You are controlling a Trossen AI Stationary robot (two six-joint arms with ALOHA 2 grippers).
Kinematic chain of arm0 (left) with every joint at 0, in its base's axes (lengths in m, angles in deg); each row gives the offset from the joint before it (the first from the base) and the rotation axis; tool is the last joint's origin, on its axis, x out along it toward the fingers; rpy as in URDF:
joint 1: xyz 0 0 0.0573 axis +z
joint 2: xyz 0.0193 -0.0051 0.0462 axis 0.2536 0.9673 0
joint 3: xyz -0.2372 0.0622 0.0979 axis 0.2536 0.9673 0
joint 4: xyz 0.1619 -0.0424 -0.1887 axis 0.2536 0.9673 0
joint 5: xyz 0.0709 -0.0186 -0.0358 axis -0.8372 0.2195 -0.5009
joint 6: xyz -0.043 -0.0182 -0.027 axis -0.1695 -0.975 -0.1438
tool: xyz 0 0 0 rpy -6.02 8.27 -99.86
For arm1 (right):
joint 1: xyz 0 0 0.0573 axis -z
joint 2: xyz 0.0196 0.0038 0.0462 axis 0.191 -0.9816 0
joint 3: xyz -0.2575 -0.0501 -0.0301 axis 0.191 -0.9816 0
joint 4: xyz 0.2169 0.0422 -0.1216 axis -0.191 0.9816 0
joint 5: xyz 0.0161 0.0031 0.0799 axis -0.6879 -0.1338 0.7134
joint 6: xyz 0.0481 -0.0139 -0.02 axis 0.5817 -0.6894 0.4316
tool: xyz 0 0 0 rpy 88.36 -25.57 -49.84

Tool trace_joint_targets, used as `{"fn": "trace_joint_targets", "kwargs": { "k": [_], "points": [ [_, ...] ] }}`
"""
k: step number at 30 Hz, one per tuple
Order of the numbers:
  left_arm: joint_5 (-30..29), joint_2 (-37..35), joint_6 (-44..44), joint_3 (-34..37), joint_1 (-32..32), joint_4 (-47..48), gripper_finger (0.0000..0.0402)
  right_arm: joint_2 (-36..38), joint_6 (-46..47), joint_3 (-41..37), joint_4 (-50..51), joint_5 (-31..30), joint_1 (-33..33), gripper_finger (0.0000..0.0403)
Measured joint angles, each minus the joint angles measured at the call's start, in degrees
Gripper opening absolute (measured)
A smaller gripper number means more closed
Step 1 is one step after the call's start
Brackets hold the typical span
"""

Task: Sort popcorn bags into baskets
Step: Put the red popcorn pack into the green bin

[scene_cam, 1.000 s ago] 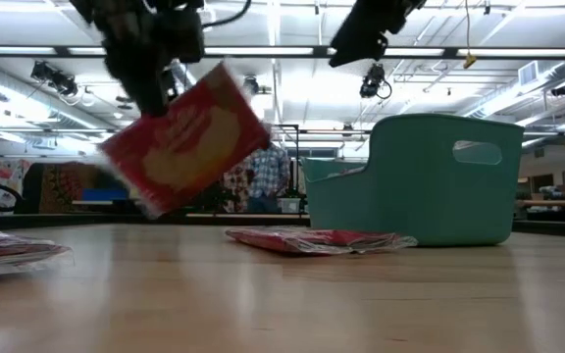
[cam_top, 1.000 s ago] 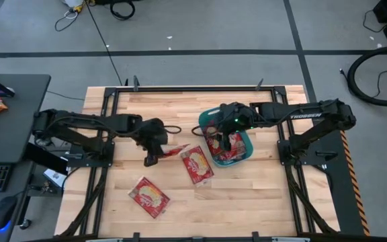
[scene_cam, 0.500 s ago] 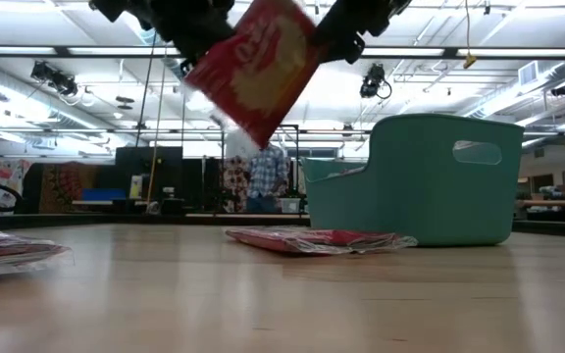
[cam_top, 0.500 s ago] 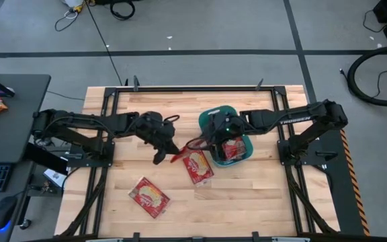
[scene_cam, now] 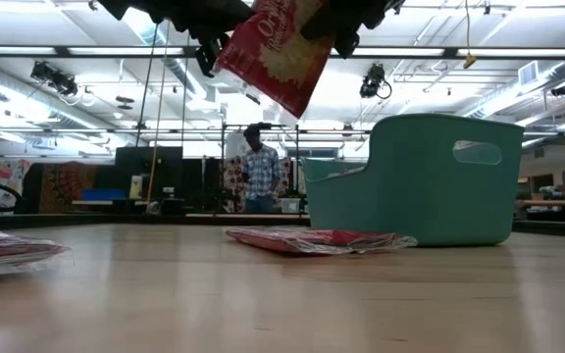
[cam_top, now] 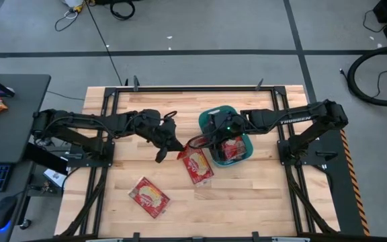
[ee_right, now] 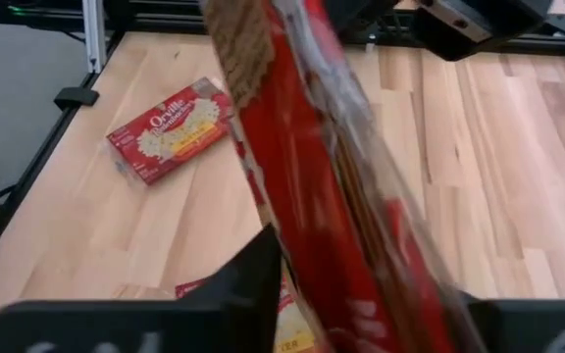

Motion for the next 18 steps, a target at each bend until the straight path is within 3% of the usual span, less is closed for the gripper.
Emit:
{"fn": "trace_joint_targets", "kwargs": {
  "k": [4, 7, 13, 18],
  "points": [
    [-1.7, 0.0, -1.4, 0.0, 0.0, 0.1, 0.0014, 0.1, 0.8, 0.0, 0.4, 0.4, 0.0, 0.0048],
    [-3.2, 0.0, -1.9, 0.0, 0.0, 0.1, 0.0043, 0.1, 0.7, 0.0, 1.0, 1.7, 0.0, 0.0026],
    [-9.6, -0.1, -2.6, -0.1, 0.0, 3.0, 0.0127, 0.1, 0.8, 1.3, 7.4, 1.7, 0.0, 0.0030],
    [-14.2, -0.1, -3.4, -0.1, 0.0, 9.0, 0.0170, 0.0, -0.9, 4.5, 18.1, -3.6, 0.2, 0.0034]
  ]
}}
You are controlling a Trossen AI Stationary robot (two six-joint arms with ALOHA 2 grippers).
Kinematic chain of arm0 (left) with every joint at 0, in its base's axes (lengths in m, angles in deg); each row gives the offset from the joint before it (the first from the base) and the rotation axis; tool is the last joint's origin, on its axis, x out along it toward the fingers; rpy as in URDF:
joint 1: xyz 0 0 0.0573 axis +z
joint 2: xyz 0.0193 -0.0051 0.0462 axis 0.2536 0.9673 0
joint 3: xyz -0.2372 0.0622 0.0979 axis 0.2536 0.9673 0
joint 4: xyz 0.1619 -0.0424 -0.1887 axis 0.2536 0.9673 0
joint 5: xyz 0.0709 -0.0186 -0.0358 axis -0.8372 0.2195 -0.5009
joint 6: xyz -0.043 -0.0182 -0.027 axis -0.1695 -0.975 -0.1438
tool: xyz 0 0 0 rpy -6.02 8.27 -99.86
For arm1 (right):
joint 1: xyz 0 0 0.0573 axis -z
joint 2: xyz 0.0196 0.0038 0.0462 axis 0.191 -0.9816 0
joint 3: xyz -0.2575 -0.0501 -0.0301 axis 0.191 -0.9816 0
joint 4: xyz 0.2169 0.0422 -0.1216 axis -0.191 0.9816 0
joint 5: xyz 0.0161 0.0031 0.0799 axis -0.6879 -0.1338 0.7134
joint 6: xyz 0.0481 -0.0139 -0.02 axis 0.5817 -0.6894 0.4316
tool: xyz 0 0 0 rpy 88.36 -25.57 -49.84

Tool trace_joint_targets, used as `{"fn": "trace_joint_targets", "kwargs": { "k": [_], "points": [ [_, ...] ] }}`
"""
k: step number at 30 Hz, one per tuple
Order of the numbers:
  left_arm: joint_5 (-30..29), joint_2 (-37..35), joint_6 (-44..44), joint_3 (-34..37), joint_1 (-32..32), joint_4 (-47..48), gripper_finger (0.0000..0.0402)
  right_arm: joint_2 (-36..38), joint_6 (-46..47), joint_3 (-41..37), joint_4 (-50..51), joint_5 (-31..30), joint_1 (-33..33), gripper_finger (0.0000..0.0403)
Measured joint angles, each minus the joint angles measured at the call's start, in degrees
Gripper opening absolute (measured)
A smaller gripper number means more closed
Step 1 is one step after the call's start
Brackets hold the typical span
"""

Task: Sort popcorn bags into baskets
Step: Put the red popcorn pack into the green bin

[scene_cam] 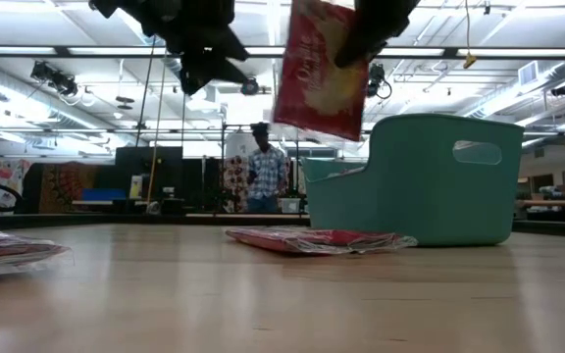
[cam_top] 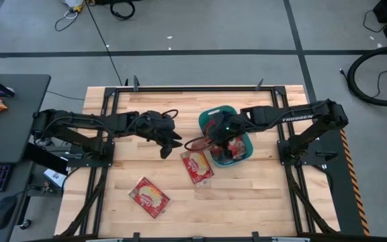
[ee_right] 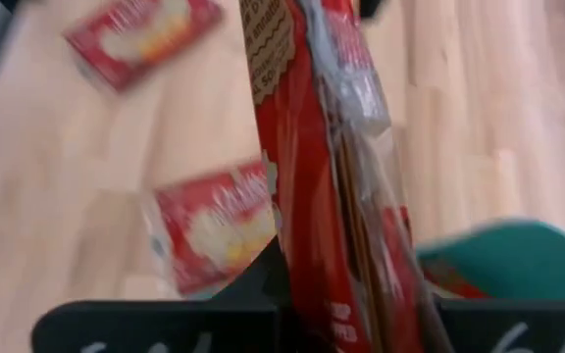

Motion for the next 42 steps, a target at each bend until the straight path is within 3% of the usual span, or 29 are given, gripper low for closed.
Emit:
{"fn": "trace_joint_targets", "kwargs": {
  "k": [10, 20, 28, 33, 42],
  "points": [
    [-0.9, -0.7, -5.3, 0.0, 0.0, 5.8, 0.0176, 0.3, -2.2, 5.7, 18.5, -4.1, 4.2, 0.0031],
    [-1.3, -1.2, -5.5, 0.0, 0.0, 5.6, 0.0176, 1.5, -0.6, 6.0, 32.4, 3.5, 8.6, 0.0032],
    [-0.7, -1.2, -5.1, 0.0, 0.0, 4.4, 0.0176, 1.5, -4.3, 2.1, 30.5, 7.2, 12.7, 0.0034],
    [2.3, -1.2, -5.1, 0.0, -0.5, 3.6, 0.0176, 1.2, -7.0, -1.1, 30.3, 17.0, 15.5, 0.0040],
    [2.5, -1.1, -3.9, 0.0, -0.7, 3.3, 0.0176, 1.2, -7.6, -2.7, 24.8, 11.5, 18.6, 0.0110]
  ]
}}
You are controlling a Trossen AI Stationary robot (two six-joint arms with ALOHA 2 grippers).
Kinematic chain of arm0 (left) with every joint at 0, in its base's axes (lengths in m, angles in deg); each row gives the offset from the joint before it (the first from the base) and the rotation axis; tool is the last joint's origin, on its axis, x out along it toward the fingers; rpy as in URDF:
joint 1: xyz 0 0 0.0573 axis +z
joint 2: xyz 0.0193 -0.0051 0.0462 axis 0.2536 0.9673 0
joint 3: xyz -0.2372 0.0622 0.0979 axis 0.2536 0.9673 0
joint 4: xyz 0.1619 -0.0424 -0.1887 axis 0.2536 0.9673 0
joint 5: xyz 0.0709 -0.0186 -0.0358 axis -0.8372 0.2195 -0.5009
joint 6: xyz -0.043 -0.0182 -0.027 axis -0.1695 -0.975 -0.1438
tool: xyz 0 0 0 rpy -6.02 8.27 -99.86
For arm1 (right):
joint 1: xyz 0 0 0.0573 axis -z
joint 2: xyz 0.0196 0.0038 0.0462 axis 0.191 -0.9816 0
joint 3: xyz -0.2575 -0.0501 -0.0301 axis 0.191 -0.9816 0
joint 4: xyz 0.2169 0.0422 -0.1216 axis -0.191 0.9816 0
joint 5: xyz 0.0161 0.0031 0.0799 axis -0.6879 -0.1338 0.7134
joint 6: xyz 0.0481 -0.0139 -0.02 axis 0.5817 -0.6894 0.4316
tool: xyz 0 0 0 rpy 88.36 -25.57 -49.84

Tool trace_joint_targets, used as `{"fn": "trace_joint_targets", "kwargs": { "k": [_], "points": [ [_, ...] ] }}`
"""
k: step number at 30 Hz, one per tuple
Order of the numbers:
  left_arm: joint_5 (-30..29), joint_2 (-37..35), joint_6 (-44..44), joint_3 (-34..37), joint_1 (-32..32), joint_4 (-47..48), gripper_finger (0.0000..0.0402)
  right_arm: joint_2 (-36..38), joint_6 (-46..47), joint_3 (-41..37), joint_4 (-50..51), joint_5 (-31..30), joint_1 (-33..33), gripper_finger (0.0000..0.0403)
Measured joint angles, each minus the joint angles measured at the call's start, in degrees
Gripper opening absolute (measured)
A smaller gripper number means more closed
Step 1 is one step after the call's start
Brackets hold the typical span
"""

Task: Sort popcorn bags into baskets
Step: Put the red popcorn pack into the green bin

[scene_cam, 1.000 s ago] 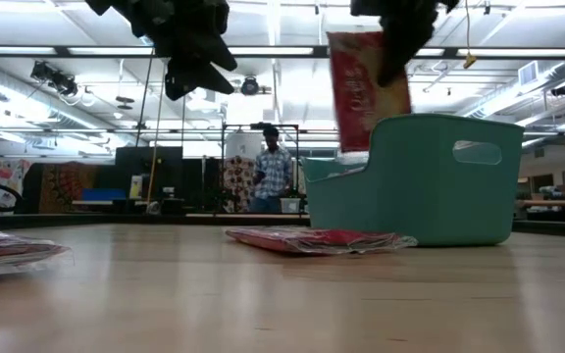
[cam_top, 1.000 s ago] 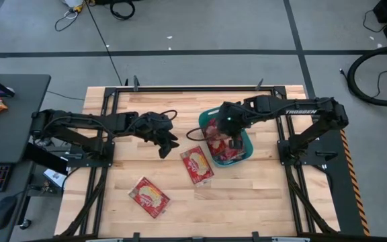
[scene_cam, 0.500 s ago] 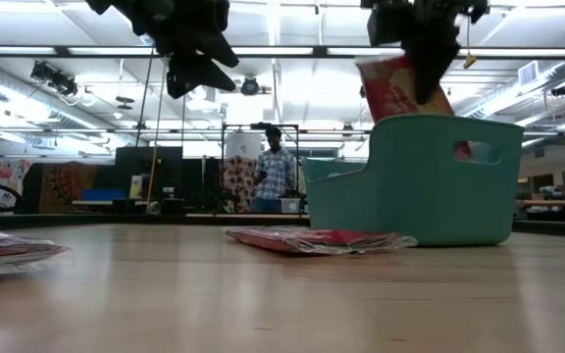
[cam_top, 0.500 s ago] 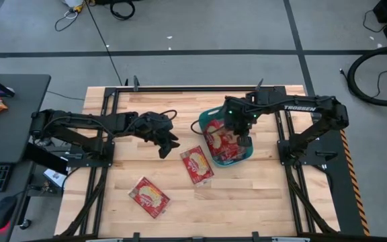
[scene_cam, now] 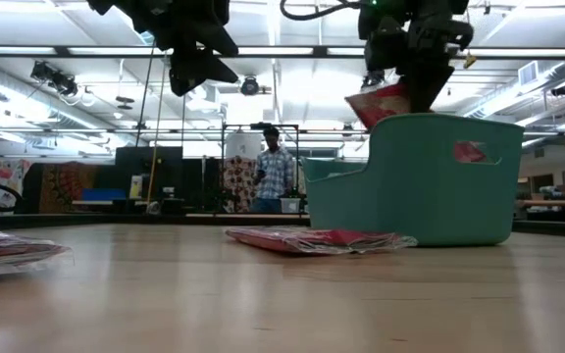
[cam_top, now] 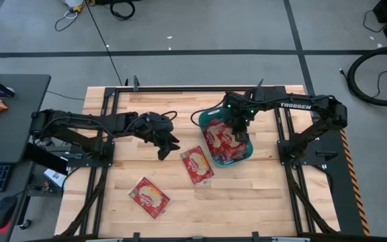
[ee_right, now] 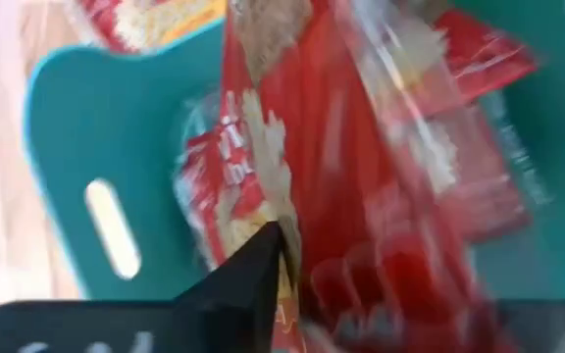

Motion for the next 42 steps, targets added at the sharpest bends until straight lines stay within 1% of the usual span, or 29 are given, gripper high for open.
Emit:
{"fn": "trace_joint_targets", "kwargs": {
  "k": [4, 8, 11, 14, 18, 21, 25, 30, 35, 38, 40, 42],
  "points": [
    [-0.1, 0.0, 4.4, 0.0, -1.5, 0.0, 0.0176, 0.0, 0.5, 0.0, -0.4, -3.9, 0.6, 0.0159],
    [-1.5, 0.4, 5.1, 0.0, -3.3, 0.1, 0.0176, 0.0, 2.6, 0.2, 0.1, -7.5, 0.6, 0.0205],
    [-1.6, 0.6, 5.1, 0.1, -4.4, 0.7, 0.0176, 0.0, 3.6, 0.4, -0.1, -8.8, 0.6, 0.0230],
    [-1.2, 1.0, 5.1, 0.1, -5.5, 1.7, 0.0176, 0.0, 3.5, 0.4, 0.0, -9.3, 0.6, 0.0247],
    [2.2, 1.0, 5.0, 0.0, -7.3, 4.1, 0.0176, 0.1, 5.1, 0.4, 0.1, -12.7, 0.8, 0.0254],
    [4.1, 1.0, 4.8, 0.0, -10.1, 7.9, 0.0176, 1.1, 6.8, 0.4, 0.5, -12.7, 0.8, 0.0252],
    [6.6, 1.0, 4.9, 0.0, -16.4, 13.7, 0.0176, 3.3, 9.5, 0.4, -0.1, -11.4, 0.0, 0.0250],
    [6.3, 2.8, 5.0, 0.1, -24.4, 16.8, 0.0176, 6.7, 12.1, 0.4, -3.3, -11.5, -2.0, 0.0250],
    [7.0, 6.0, -2.0, 0.1, -29.2, 15.5, 0.0176, 9.9, 15.4, 0.4, -7.6, -14.6, -4.6, 0.0249],
    [6.9, 7.6, -3.5, 0.0, -32.4, 14.9, 0.0176, 11.2, 15.5, 0.4, -9.6, -16.7, -6.6, 0.0248],
    [4.7, 8.3, -3.7, 0.0, -34.9, 14.7, 0.0176, 11.6, 15.5, 0.4, -9.9, -18.2, -7.7, 0.0248],
    [0.8, 8.8, -4.6, 0.0, -37.7, 14.6, 0.0176, 11.7, 15.5, 0.4, -9.9, -18.9, -8.6, 0.0248]
  ]
}}
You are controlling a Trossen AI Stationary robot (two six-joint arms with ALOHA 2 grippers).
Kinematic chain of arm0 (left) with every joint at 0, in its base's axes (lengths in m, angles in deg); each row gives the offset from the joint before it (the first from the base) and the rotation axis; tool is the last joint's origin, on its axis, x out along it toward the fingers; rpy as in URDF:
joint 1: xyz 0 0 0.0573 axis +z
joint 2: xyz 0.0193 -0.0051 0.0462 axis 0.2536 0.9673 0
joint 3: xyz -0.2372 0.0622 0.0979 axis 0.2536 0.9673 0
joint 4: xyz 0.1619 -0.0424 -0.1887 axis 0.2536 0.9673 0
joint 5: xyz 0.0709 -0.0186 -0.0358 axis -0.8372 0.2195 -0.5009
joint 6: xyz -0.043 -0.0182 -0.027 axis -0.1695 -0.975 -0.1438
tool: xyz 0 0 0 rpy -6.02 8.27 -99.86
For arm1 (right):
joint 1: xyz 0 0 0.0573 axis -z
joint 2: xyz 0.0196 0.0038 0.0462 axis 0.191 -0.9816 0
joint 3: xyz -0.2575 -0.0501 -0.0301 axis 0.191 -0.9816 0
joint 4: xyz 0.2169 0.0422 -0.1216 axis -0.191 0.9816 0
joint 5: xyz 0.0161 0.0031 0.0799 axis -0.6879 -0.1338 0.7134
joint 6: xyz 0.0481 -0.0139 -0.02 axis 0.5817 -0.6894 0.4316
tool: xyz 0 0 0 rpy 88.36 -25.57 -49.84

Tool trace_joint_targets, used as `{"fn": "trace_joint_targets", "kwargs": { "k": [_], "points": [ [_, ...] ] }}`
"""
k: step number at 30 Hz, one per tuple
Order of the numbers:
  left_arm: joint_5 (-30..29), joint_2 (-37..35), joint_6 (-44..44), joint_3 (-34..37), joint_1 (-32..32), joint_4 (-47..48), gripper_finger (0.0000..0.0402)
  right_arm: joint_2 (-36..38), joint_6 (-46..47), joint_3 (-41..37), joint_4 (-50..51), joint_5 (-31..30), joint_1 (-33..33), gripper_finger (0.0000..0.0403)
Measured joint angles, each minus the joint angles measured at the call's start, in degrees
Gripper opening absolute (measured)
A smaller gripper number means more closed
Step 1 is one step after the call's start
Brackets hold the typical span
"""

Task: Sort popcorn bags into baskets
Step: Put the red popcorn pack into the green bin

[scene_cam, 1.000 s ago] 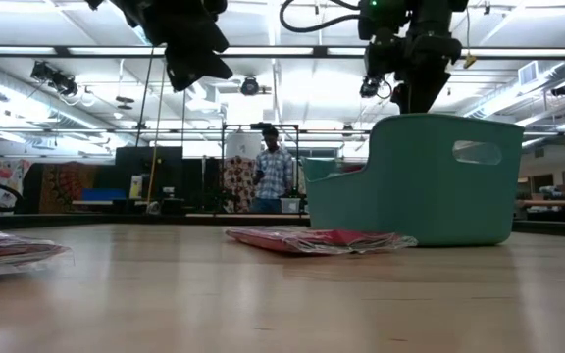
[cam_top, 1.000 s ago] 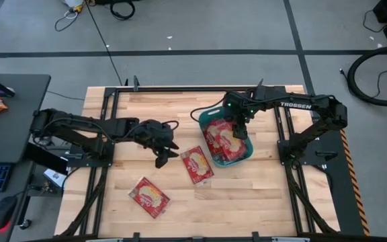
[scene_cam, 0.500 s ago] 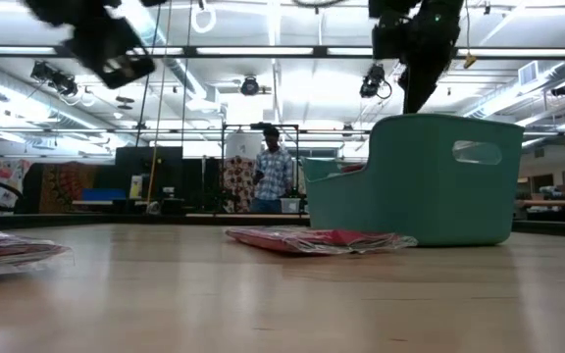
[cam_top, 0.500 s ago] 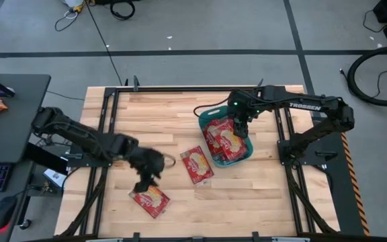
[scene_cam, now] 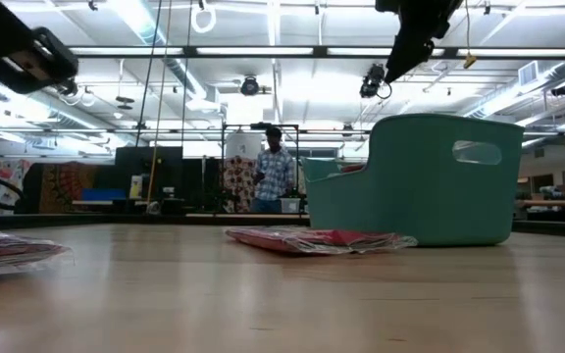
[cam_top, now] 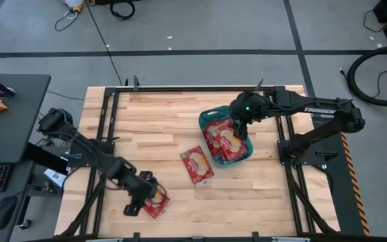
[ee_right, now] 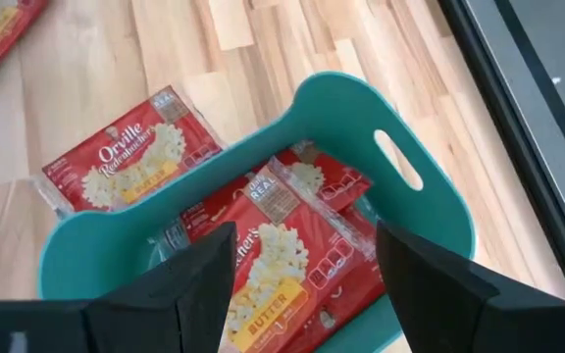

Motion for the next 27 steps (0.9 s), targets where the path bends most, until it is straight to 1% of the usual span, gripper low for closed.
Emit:
{"fn": "trace_joint_targets", "kwargs": {
  "k": [3, 6, 9, 11, 14, 17, 22, 27],
  "points": [
    [-4.7, 0.5, -0.7, 0.0, -3.6, -0.2, 0.0176, 0.0, 0.1, 0.0, 0.0, -0.1, -1.2, 0.0248],
    [-6.9, 0.5, -3.4, -0.2, -5.7, -0.1, 0.0176, 0.0, 0.7, 0.0, 0.0, -0.1, -2.0, 0.0248],
    [-9.6, 0.7, -4.1, -2.7, -6.6, 2.3, 0.0176, 0.0, 1.3, 0.0, 0.0, -0.1, -2.6, 0.0248],
    [-11.3, 1.8, -3.1, -5.4, -6.8, 4.1, 0.0176, 0.0, 1.5, 0.0, 0.0, -0.1, -2.9, 0.0248],
    [-12.8, 4.3, -0.7, -8.7, -7.5, 7.6, 0.0176, 0.0, 1.8, 0.0, -0.1, -0.1, -3.2, 0.0248],
    [-14.3, 7.2, -0.5, -10.3, -8.7, 10.8, 0.0176, 0.0, 2.9, 0.0, -0.3, -0.1, -3.2, 0.0248],
    [-16.5, 12.2, -6.1, -11.0, -11.7, 15.4, 0.0176, 0.0, 4.6, 0.0, -0.4, -0.1, -3.7, 0.0248],
    [-16.5, 15.9, -7.6, -11.0, -14.7, 16.1, 0.0176, 0.0, 5.4, 0.0, -0.4, -0.1, -4.8, 0.0248]
  ]
}}
